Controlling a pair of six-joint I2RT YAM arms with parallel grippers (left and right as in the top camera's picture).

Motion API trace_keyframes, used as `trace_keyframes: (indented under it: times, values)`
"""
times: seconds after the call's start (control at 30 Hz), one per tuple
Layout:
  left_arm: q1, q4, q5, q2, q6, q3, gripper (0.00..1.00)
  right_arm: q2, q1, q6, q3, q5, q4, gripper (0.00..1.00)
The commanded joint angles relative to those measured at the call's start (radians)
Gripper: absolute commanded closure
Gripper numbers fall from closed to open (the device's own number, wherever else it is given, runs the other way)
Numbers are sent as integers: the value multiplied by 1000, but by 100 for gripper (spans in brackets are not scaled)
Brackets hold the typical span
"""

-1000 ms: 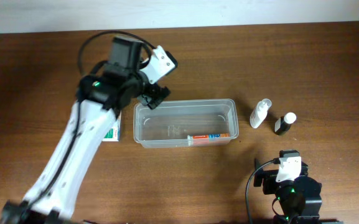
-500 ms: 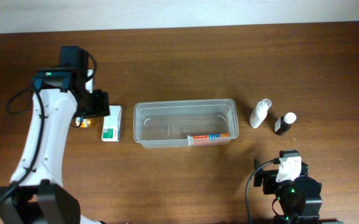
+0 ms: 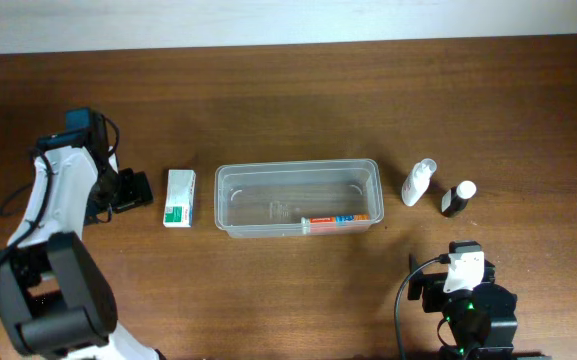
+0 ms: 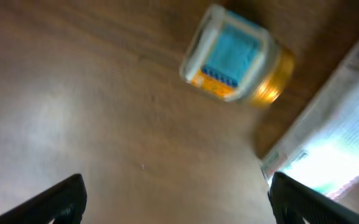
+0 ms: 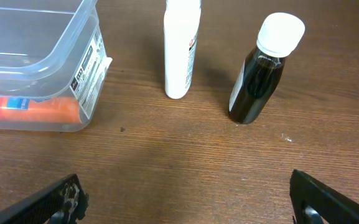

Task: Pack container
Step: 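Move the left gripper back to the gold-lidded jar, then grasp the Tiger Balm jar with the left gripper and lift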

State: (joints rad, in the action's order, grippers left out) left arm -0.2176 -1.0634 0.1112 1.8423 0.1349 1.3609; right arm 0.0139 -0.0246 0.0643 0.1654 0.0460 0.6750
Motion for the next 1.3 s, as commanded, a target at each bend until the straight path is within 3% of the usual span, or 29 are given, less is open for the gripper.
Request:
trace_keyframes:
  times: [0.0, 0.4, 0.73, 0.8, 1.0, 1.13, 1.27]
  values:
    - [-8, 53, -43, 43, -155, -6, 7, -7, -3, 6, -6, 6, -1, 2]
    - [-9, 180, -72, 68, -397, -6, 5, -7, -3, 6, -6, 6, -1, 2]
    - [-8, 208, -89, 159, -399, -6, 11, -7, -3, 6, -6, 6, -1, 2]
    - [-8, 219, -89, 159, -398, -6, 21, -7, -3, 6, -6, 6, -1, 2]
    - [-8, 237, -90, 159, -398, -6, 33, -7, -3, 6, -6, 6, -1, 2]
    - [-8, 218, -90, 158, -397, -3, 50, -7, -3, 6, -6, 6, -1, 2]
    - [-8, 185, -90, 151, -367, 14, 55, -7, -3, 6, -6, 6, -1, 2]
